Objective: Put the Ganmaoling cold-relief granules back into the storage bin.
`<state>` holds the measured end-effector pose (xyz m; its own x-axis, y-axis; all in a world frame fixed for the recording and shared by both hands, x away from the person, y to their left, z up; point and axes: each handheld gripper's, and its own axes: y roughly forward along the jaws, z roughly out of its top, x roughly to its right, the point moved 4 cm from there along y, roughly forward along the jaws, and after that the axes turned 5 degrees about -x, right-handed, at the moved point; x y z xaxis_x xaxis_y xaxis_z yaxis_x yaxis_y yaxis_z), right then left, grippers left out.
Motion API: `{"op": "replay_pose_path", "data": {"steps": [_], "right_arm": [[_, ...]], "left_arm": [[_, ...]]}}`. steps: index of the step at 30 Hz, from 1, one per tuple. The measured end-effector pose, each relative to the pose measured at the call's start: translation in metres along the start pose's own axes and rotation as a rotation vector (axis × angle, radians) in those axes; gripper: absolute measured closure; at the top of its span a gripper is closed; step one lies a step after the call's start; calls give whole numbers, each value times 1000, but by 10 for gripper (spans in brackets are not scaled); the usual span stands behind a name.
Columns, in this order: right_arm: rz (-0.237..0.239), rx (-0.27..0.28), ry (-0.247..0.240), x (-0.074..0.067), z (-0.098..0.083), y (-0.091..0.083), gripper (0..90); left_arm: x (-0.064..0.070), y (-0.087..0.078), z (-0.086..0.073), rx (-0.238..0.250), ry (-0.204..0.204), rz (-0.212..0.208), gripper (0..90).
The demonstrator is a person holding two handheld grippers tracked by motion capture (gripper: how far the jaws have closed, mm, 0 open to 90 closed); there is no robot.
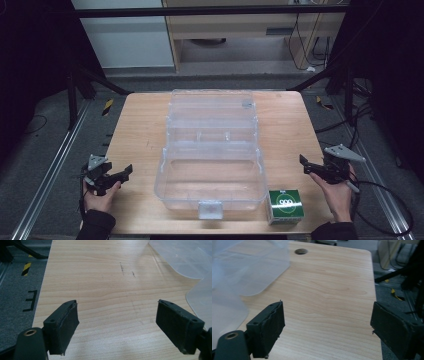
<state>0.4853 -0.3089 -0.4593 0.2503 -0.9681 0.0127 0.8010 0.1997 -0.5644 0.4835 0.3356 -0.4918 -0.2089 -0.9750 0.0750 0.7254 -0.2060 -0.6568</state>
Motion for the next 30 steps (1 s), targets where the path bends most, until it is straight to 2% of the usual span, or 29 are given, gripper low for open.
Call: {"op": "replay_pose_path", "data": {"steps": [1,2,3,10,13,14,18,19,21,23,24,25,30], "right_arm": [[15,-9,-21,-2,3,-3,116],[16,-14,-57,-4,7,-7,116],[14,-16,-70,-6,9,-10,117],[48,-6,-121,-19,28,-30,118],[62,-9,-144,-23,34,-35,117],[79,-11,-174,-28,40,-40,110],[98,-15,-211,-33,50,-46,107],[104,-25,-244,-37,56,-50,106],[108,-35,-279,-41,62,-54,98],[112,-36,-293,-42,64,-56,98],[120,-40,-308,-45,67,-58,96],[146,-53,-347,-49,72,-61,91],[179,-108,-442,-56,75,-65,76]], "left_arm": [[0,0,0,-1,6,1,176],[0,0,0,-1,8,2,180],[0,0,0,-2,10,-1,185],[2,0,-2,-23,12,-22,215],[3,1,-2,-29,18,-19,221],[3,1,-2,-34,22,-17,221],[3,1,-3,-33,22,-17,221],[4,2,-3,-33,22,-15,221],[4,2,-3,-37,24,-17,221],[4,3,-4,-40,27,-15,221],[4,3,-4,-44,30,-13,221],[5,4,-4,-49,36,-12,220],[7,6,-5,-59,50,-11,217]]}}
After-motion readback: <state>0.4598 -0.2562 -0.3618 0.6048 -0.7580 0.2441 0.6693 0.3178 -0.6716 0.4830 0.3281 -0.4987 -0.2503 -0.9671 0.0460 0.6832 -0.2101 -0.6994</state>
